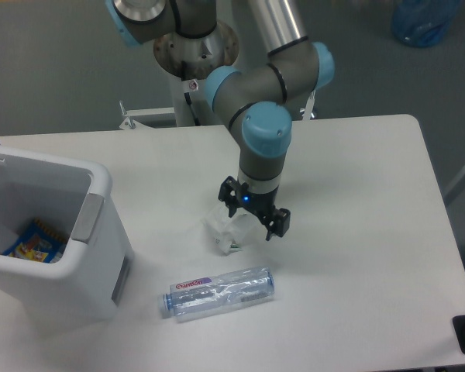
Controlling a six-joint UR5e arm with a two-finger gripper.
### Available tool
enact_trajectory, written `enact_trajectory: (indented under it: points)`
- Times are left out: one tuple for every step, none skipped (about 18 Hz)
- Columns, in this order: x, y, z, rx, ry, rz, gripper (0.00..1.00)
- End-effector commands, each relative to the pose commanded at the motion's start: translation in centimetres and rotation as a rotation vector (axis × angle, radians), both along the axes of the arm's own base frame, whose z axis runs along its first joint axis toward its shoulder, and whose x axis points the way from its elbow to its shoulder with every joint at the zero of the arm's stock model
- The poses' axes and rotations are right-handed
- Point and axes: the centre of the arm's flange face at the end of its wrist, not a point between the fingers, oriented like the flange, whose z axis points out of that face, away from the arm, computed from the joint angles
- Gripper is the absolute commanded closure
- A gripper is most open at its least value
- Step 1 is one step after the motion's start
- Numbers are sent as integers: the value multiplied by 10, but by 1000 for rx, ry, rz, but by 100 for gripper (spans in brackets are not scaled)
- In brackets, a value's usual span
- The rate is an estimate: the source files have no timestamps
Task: Place the trash in the trash can
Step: 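Move the open gripper over the crumpled white tissue and lower it, then close the gripper on the tissue and lift it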
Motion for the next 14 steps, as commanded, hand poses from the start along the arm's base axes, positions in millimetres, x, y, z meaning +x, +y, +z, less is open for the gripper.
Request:
enact_trajectory:
  points:
    - [-1,1,-1,-1,1,-1,7]
    - [-1,2,-2,-2,0,-2,20]
    - [-2,1,-2,-2,0,0,35]
    - [-2,1,0,-1,1,0,57]
    - [-2,1,1,0,2,0,74]
    - [-3,2,3,2,5,0,89]
    - [-3,2,6,2,8,0,100]
    - [-3,2,7,4,7,-1,100]
    - [-5,2,9,5,9,0,100]
    - [-6,3,12,8,10,0,100]
    - [-9,3,14,7,7,3,100]
    - [-13,3,18,6,3,8,100]
    - [-15,4,22,1,-4,11,100]
    - [-17,5,26,-8,-15,11,100]
